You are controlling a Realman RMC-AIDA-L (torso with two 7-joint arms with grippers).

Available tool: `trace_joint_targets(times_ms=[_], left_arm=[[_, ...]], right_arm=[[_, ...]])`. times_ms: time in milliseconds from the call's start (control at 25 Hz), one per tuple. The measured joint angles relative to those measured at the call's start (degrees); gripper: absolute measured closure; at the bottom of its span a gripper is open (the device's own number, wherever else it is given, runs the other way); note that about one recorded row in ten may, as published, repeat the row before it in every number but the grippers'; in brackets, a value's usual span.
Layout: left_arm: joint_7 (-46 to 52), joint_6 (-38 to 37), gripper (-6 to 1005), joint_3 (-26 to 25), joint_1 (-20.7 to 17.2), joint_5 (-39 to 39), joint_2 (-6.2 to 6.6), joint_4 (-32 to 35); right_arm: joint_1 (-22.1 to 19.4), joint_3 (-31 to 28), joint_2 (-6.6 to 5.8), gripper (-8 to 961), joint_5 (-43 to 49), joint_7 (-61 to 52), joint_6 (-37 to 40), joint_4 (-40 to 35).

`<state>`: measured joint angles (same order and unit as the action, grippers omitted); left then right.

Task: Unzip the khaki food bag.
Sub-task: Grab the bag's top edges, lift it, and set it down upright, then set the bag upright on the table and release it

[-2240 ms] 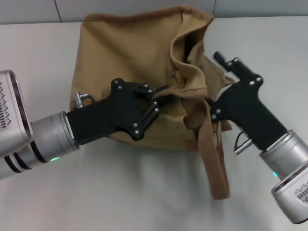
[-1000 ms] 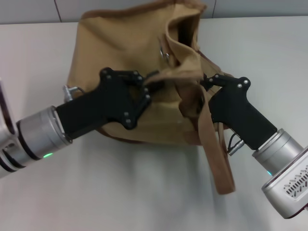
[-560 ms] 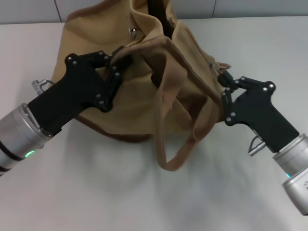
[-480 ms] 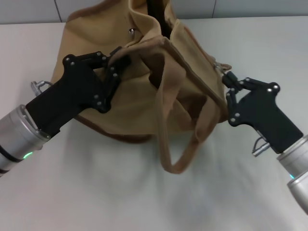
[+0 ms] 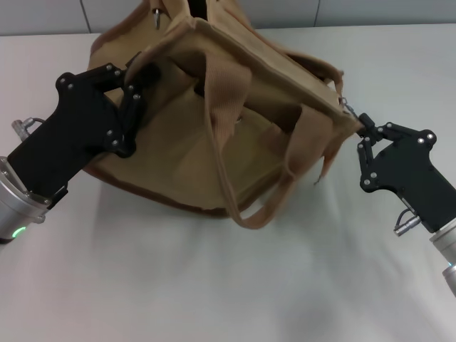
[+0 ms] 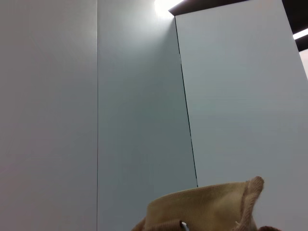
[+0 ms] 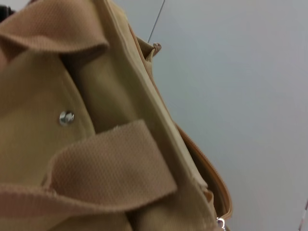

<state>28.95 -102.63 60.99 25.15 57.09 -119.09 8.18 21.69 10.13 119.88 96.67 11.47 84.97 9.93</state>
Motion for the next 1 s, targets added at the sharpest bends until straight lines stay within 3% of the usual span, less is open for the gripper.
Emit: trace_joint_targets(times_ms=[360, 560, 600, 680, 840, 880, 1000], left_arm=[[0.38, -0.19, 885, -0.51, -0.2, -0.05, -0.02, 0.0], [0.41, 0.34, 884, -0.22, -0.18, -0.07, 0.0, -0.35], [0.41, 0.52, 884, -0.21, -0.13, -0.07, 0.0, -0.66], [0.41, 0.68, 884, -0.21, -0.11, -0.07, 0.0, -0.71], [0.42, 1.35, 883, -0.22, -0.15, -0.08, 0.0, -0.72], [0.43, 1.39, 883, -0.22, -0.15, -0.08, 0.0, -0.73], [0.47, 1.68, 882, -0.15, -0.09, -0.07, -0.04, -0.78]], right_arm=[[0.31, -3.3, 0.0, 939, -0.08, -2.95, -0.91, 0.57], [0.98, -3.65, -0.15, 936, -0.15, -10.47, 0.11, 0.27], [1.01, -3.85, -0.4, 935, -0.06, -16.37, 2.28, -0.32], [0.99, -3.84, -0.46, 877, 0.09, -20.14, 3.54, -1.17], [0.93, -2.16, -0.61, 760, 1.77, -42.08, 7.87, -9.15], [1.34, -0.28, -0.62, 684, 3.66, -51.48, 8.09, -13.17], [2.12, 2.18, -0.66, 486, 5.85, -58.4, 7.51, -15.93]])
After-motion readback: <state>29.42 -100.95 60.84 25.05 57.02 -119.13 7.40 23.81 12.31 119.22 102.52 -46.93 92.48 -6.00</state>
